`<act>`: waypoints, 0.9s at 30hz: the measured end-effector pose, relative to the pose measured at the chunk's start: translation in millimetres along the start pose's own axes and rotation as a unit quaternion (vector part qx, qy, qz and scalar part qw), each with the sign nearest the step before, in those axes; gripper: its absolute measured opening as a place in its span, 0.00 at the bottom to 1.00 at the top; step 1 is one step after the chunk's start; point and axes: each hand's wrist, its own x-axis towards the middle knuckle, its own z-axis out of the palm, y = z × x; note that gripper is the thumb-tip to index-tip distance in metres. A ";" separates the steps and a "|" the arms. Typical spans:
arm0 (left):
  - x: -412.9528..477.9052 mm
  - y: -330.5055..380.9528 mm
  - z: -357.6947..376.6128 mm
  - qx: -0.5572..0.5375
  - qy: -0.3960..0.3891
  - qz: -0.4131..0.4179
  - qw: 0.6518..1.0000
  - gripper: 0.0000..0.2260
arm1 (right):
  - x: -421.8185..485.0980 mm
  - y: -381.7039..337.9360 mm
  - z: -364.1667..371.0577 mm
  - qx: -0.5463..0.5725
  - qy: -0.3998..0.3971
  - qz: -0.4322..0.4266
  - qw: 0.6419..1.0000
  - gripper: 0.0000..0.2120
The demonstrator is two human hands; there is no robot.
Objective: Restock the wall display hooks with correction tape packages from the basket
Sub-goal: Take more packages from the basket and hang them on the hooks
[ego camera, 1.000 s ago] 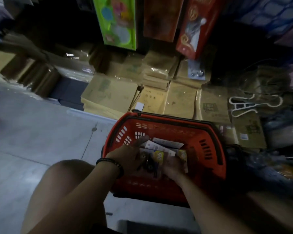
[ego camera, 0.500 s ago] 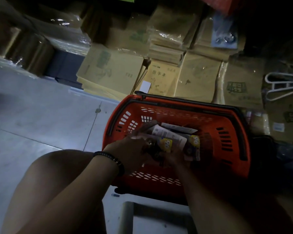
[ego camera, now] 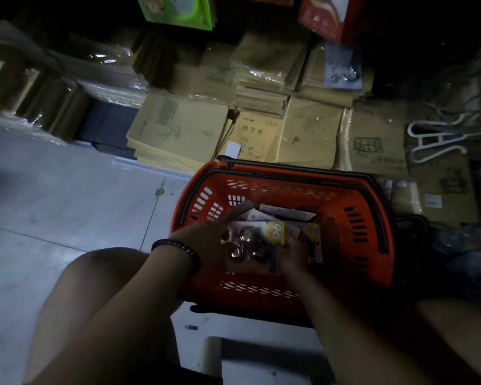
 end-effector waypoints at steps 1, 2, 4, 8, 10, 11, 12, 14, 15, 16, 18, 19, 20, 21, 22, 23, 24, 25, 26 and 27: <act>0.8 -2.2 -1.4 0.000 0.018 0.001 1.000 0.22 | -2.7 -9.5 -7.2 0.002 0.010 -0.023 1.000 0.10; 1.4 -3.4 -2.3 -0.007 0.033 -0.004 0.999 0.21 | -4.1 -16.6 -13.8 -0.002 0.016 -0.041 0.999 0.09; -2.5 1.8 -5.3 -0.024 0.067 -0.013 0.997 0.17 | -11.0 -37.1 -31.9 -0.041 0.011 -0.091 0.995 0.08; -15.0 9.7 -5.1 -0.065 0.176 0.022 0.982 0.20 | -33.9 -89.3 -69.3 -0.071 -0.036 -0.205 0.976 0.07; -24.9 9.6 -4.3 -0.121 0.206 0.039 0.970 0.24 | -50.5 -118.9 -88.7 -0.081 -0.060 -0.253 0.962 0.12; -30.6 9.8 -5.8 -0.144 0.199 0.054 0.968 0.26 | -60.0 -136.0 -98.6 -0.079 -0.075 -0.269 0.957 0.12; -36.7 10.0 -7.7 -0.175 0.179 0.072 0.966 0.26 | -69.8 -153.2 -108.3 -0.077 -0.092 -0.279 0.953 0.10; -56.0 11.0 -12.4 -0.272 0.131 0.115 0.946 0.22 | -91.6 -186.5 -127.7 -0.090 -0.123 -0.297 0.943 0.10; -68.1 12.2 -15.3 -0.324 0.112 0.137 0.929 0.18 | -101.7 -200.8 -135.6 -0.104 -0.136 -0.310 0.935 0.13; -80.8 15.1 -18.6 -0.372 0.100 0.152 0.910 0.15 | -112.2 -214.8 -141.9 -0.117 -0.140 -0.320 0.930 0.17; -104.1 23.6 -20.3 -0.443 0.087 0.171 0.876 0.10 | -131.7 -240.5 -152.1 -0.130 -0.135 -0.337 0.923 0.17; -115.1 29.5 -20.1 -0.463 0.082 0.181 0.864 0.10 | -141.8 -251.4 -156.4 -0.126 -0.126 -0.348 0.920 0.13; -125.2 35.0 -20.4 -0.483 0.083 0.195 0.850 0.13 | -151.9 -262.8 -160.5 -0.118 -0.106 -0.359 0.920 0.09; -133.8 40.0 -20.1 -0.506 0.086 0.213 0.831 0.16 | -160.7 -272.7 -164.7 -0.096 -0.083 -0.367 0.922 0.07; -138.5 43.6 -19.4 -0.533 0.088 0.224 0.811 0.19 | -169.3 -281.0 -168.4 -0.068 -0.056 -0.367 0.926 0.05; -145.4 47.6 -20.4 -0.554 0.100 0.229 0.794 0.20 | -178.1 -289.1 -172.5 -0.041 -0.024 -0.371 0.927 0.05; -150.5 51.0 -20.3 -0.574 0.112 0.231 0.777 0.20 | -188.2 -294.2 -176.0 -0.018 0.009 -0.371 0.928 0.08; -155.8 54.1 -21.4 -0.591 0.125 0.237 0.761 0.21 | -197.8 -298.7 -178.3 0.009 0.039 -0.371 0.928 0.11; -160.6 57.3 -23.6 -0.605 0.143 0.242 0.745 0.22 | -205.9 -301.7 -179.4 0.040 0.062 -0.360 0.930 0.15; -163.8 60.8 -25.2 -0.616 0.161 0.243 0.732 0.23 | -213.3 -301.9 -179.3 0.082 0.066 -0.342 0.934 0.18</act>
